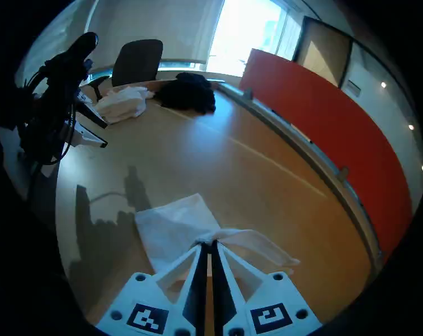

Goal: Fold towel

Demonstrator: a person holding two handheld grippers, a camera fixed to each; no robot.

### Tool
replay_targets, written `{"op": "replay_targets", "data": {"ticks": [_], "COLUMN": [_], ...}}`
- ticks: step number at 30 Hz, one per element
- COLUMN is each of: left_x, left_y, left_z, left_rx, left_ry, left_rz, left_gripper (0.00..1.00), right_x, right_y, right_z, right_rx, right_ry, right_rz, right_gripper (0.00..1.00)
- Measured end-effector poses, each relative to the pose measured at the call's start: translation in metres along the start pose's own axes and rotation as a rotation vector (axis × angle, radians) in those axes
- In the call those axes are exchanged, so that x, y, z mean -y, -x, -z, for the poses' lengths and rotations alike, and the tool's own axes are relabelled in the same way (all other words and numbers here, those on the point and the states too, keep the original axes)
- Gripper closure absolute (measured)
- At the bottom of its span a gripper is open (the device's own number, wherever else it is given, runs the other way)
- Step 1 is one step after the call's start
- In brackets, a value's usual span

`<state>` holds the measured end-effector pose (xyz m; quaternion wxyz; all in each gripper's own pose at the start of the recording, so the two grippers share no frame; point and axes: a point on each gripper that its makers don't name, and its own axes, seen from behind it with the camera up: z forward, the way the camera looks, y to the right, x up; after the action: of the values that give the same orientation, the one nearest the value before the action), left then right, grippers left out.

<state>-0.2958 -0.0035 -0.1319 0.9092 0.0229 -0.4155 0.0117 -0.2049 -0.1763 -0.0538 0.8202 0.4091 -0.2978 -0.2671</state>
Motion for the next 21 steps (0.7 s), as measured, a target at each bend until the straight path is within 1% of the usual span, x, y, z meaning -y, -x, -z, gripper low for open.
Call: {"op": "replay_targets", "data": {"ticks": [12, 14, 17, 21], "left_x": [0.006, 0.008, 0.011, 0.013], "left_y": [0.003, 0.004, 0.005, 0.005], "left_z": [0.001, 0.001, 0.002, 0.002], "left_rx": [0.001, 0.002, 0.003, 0.004], "left_ry": [-0.007, -0.008, -0.011, -0.013], "left_rz": [0.007, 0.008, 0.009, 0.010], "left_gripper": [0.07, 0.07, 0.07, 0.07], "right_x": [0.041, 0.047, 0.051, 0.054], "right_y": [-0.005, -0.004, -0.002, 0.002], "right_z": [-0.029, -0.035, -0.040, -0.040], "right_rx": [0.014, 0.020, 0.028, 0.034], "right_ry": [-0.092, -0.100, -0.107, -0.119], "right_rz": [0.017, 0.017, 0.009, -0.015], "right_gripper": [0.94, 0.87, 0.68, 0.45]}}
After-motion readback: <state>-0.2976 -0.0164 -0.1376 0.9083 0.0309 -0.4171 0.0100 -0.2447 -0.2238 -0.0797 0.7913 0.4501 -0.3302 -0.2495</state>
